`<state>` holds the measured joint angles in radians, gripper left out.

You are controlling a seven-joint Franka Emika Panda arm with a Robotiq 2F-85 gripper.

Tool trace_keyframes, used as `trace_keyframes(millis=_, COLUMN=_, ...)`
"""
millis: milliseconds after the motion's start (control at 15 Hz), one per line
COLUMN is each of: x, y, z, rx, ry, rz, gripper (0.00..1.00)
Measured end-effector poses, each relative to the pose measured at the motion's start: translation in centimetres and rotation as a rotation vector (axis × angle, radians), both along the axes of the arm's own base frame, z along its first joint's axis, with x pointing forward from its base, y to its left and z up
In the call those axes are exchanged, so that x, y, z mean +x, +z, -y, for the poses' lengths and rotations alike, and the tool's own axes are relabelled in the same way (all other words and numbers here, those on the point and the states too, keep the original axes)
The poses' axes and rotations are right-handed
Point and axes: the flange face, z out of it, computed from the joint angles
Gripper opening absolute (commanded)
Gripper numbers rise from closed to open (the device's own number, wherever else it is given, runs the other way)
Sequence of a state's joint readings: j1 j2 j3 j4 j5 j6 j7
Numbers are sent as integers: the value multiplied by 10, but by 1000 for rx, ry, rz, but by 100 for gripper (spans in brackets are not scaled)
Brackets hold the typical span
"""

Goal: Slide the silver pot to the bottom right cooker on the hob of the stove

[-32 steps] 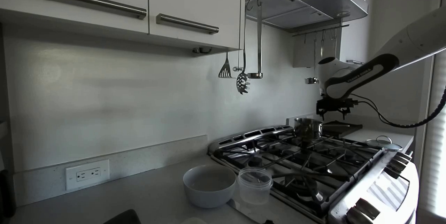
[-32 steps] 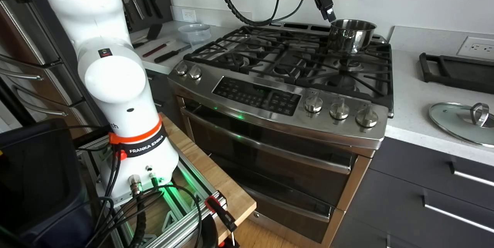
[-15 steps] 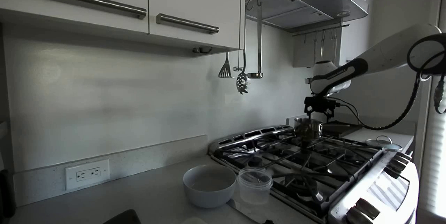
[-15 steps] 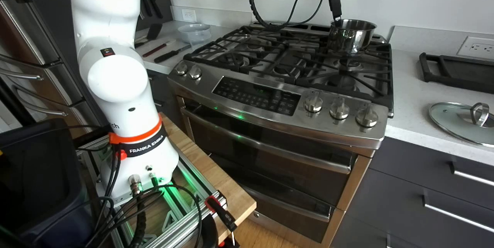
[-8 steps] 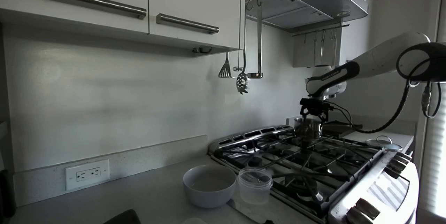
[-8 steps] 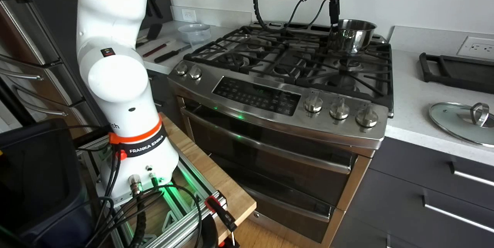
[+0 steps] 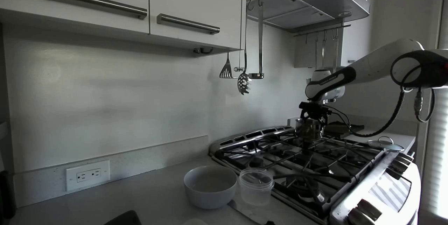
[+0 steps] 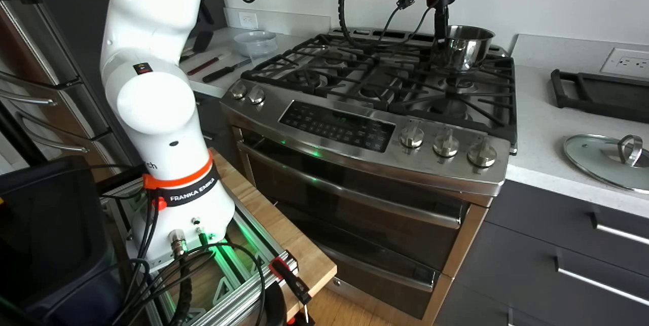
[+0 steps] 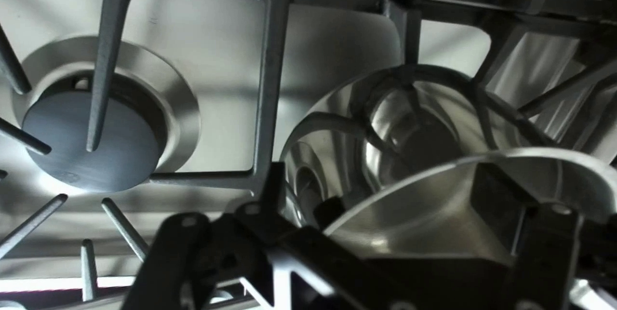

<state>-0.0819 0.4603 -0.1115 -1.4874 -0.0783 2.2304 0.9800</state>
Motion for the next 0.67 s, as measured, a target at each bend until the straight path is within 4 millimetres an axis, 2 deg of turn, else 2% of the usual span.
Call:
trace_keyframes(millis=533, x=-1, y=0, z=16, rx=10, ry=-67, rz=-9, gripper=6)
trace_keyframes(millis=600, x=-2, y=0, z=18, rx=10, ry=-75, rz=-12, gripper=1)
trace_keyframes(millis=667, x=-3, y=0, z=20, rx=10, ry=-85, rz=-17, gripper=0)
